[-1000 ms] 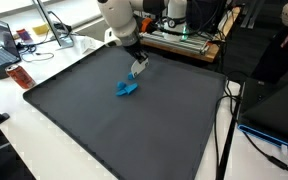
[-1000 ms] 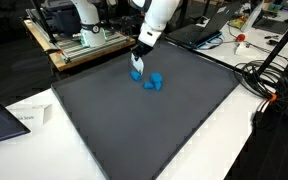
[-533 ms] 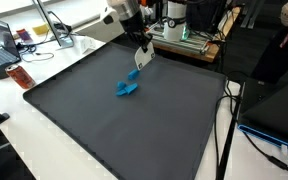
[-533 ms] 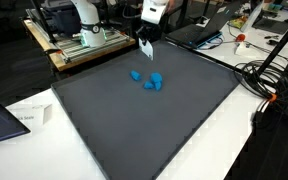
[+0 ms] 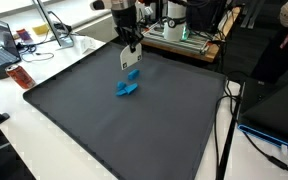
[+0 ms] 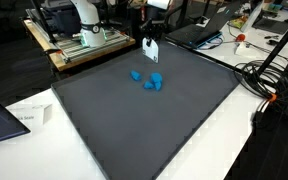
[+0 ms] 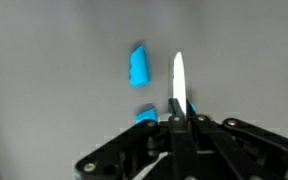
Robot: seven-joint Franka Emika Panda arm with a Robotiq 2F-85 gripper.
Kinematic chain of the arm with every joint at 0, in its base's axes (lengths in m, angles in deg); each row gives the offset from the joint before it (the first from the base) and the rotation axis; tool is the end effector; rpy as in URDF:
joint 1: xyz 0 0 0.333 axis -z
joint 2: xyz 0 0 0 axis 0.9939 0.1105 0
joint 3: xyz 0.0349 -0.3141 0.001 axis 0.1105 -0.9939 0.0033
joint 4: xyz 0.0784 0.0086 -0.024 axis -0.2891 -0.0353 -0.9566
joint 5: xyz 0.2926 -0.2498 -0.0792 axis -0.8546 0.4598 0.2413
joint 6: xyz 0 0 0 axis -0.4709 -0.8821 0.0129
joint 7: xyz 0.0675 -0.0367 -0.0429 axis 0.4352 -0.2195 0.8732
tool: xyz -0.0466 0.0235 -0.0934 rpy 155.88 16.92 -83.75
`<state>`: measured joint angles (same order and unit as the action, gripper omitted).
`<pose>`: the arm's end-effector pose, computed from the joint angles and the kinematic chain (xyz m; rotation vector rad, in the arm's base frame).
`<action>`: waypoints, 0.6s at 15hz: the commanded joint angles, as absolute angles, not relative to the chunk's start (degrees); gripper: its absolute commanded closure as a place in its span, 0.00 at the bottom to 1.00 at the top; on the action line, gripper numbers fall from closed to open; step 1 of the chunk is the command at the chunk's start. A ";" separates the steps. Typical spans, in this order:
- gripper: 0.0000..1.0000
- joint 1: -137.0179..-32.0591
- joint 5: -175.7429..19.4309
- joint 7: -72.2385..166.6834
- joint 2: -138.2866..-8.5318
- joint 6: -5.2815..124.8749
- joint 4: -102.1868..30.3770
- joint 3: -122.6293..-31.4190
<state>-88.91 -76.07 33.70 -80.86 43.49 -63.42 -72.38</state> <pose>0.5455 0.0520 0.3338 3.0127 -0.2473 -0.2535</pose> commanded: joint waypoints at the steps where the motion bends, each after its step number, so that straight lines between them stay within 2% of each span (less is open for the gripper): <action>1: 0.99 -90.43 -67.98 26.28 -78.38 41.79 -60.29 -72.48; 9: 0.99 -93.22 -56.43 11.22 -72.73 39.16 -55.25 -73.84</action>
<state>-91.71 -60.62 17.53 -75.57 41.03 -58.27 -72.66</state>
